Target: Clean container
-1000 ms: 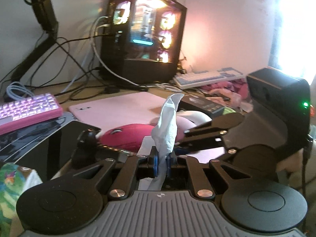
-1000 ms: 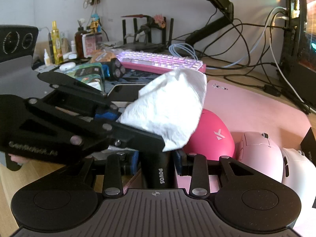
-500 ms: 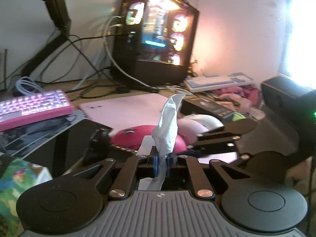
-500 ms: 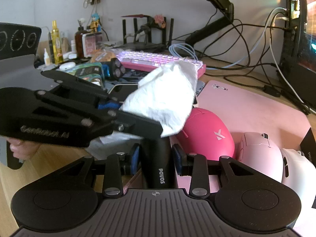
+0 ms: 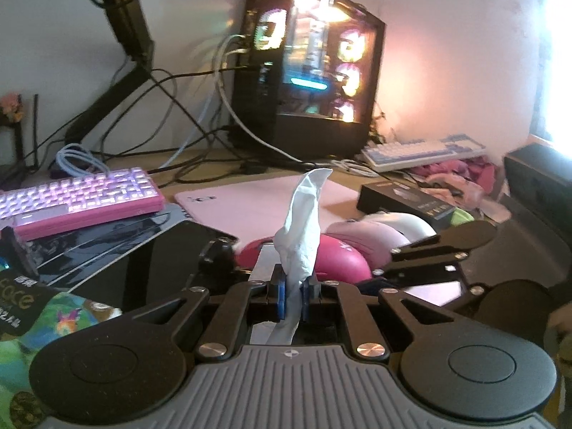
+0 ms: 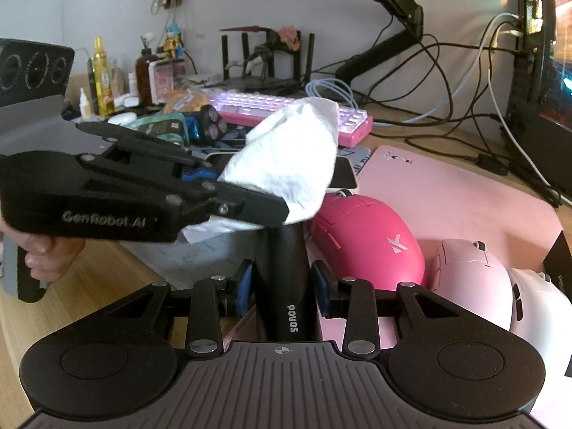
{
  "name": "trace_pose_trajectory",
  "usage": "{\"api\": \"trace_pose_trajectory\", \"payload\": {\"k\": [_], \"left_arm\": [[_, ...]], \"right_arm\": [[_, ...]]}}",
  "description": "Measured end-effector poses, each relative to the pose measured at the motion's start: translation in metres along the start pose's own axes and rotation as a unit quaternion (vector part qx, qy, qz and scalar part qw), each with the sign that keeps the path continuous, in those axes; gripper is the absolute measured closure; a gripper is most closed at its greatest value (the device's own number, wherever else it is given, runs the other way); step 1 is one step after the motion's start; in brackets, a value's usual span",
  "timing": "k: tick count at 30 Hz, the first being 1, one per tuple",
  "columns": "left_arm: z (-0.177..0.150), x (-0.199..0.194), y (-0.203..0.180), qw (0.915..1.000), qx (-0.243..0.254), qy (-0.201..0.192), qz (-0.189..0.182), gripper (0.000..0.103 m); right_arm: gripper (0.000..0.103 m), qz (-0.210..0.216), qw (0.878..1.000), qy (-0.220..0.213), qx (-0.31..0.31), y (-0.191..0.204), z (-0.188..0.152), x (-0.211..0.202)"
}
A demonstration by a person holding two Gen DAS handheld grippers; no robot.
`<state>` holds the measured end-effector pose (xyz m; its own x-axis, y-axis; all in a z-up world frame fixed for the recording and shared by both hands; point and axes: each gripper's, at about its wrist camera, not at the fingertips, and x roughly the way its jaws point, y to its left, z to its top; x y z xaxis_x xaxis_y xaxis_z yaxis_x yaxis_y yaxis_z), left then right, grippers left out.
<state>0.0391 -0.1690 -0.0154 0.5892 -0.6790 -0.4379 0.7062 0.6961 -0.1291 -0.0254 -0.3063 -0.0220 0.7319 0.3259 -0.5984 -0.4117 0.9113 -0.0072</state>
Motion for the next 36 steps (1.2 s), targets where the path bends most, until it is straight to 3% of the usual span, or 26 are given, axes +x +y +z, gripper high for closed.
{"api": "trace_pose_trajectory", "payload": {"k": [11, 25, 36], "left_arm": [[-0.004, 0.001, -0.015, 0.9985, 0.035, 0.006, -0.042, 0.091], [-0.002, 0.002, 0.001, 1.0000, -0.002, 0.000, 0.000, 0.091], [-0.003, 0.002, -0.008, 0.9989, 0.021, 0.005, -0.041, 0.091]], "right_arm": [[0.064, 0.000, 1.000, 0.000, 0.000, 0.000, 0.000, 0.000], [0.064, 0.000, 1.000, 0.000, 0.001, 0.000, 0.000, 0.000], [0.064, 0.000, 1.000, 0.000, 0.001, 0.000, 0.000, 0.000]]}}
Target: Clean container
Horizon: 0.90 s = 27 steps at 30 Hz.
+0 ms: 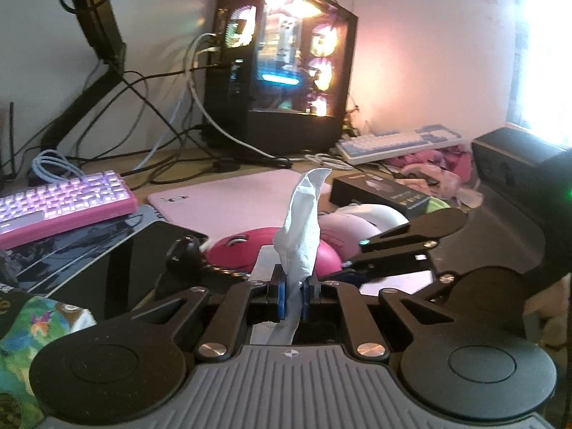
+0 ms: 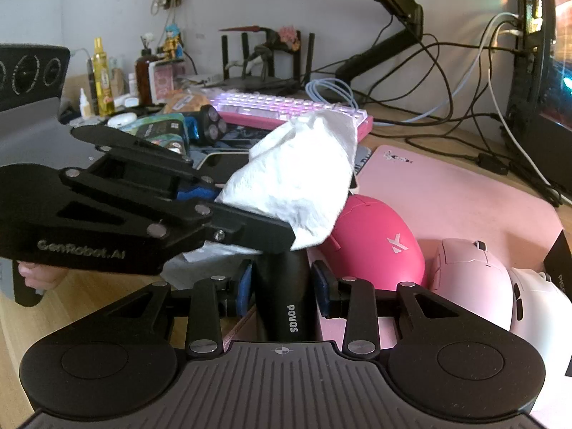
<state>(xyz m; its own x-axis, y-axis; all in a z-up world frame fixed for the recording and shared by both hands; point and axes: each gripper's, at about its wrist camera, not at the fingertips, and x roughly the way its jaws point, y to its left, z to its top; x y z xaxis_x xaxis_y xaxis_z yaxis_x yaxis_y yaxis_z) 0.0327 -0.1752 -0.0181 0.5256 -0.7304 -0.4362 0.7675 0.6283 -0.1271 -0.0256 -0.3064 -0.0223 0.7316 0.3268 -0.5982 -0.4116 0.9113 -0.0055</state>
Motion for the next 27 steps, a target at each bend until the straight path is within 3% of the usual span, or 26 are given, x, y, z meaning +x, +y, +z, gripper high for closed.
{"api": "trace_pose_trajectory", "payload": {"k": [6, 19, 27], "left_arm": [[-0.001, 0.000, -0.004, 0.9997, 0.008, 0.003, -0.023, 0.091], [0.000, -0.001, 0.011, 0.9993, -0.029, -0.005, 0.024, 0.091], [0.001, -0.002, 0.009, 0.9995, -0.021, -0.004, 0.022, 0.091]], "right_arm": [[0.064, 0.000, 1.000, 0.000, 0.000, 0.000, 0.000, 0.000], [0.064, 0.000, 1.000, 0.000, 0.000, 0.000, 0.000, 0.000], [0.064, 0.000, 1.000, 0.000, 0.000, 0.000, 0.000, 0.000]]}}
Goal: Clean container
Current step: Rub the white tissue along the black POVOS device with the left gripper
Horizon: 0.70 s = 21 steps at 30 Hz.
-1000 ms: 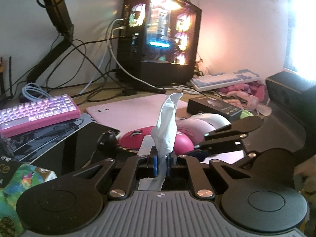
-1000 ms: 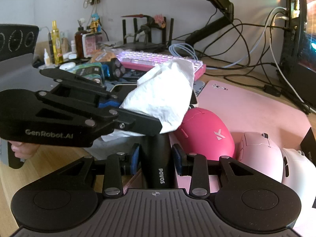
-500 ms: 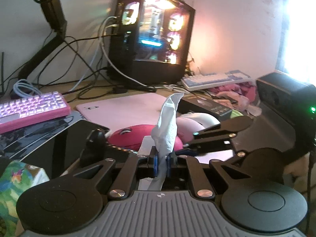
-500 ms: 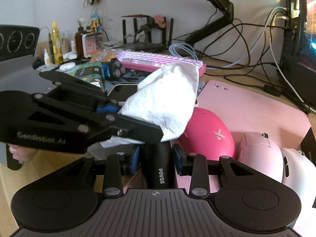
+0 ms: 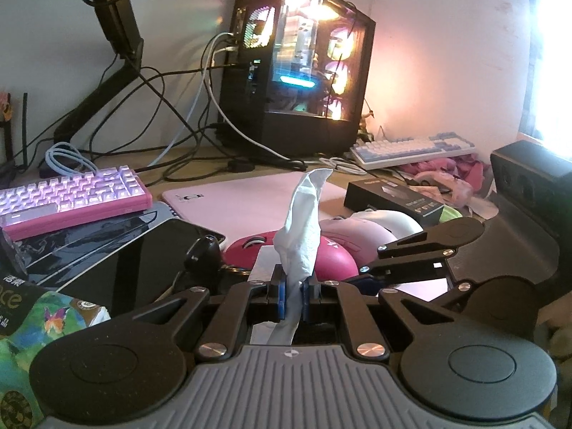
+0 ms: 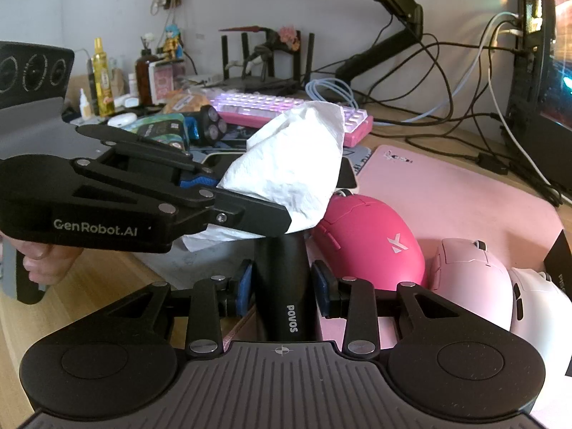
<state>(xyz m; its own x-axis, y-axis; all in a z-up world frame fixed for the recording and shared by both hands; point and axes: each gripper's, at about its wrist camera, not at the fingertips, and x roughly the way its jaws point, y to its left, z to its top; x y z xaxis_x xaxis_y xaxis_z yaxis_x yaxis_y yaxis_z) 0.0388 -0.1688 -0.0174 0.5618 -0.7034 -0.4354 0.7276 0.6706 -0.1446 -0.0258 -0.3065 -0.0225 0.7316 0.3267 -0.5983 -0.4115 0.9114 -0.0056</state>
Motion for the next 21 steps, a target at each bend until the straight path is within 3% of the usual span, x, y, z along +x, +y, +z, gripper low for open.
{"api": "trace_pose_trajectory", "payload": {"k": [21], "left_arm": [[-0.004, 0.001, -0.012, 0.9978, 0.025, 0.007, -0.061, 0.091]], "right_arm": [[0.064, 0.000, 1.000, 0.000, 0.000, 0.000, 0.000, 0.000]]}}
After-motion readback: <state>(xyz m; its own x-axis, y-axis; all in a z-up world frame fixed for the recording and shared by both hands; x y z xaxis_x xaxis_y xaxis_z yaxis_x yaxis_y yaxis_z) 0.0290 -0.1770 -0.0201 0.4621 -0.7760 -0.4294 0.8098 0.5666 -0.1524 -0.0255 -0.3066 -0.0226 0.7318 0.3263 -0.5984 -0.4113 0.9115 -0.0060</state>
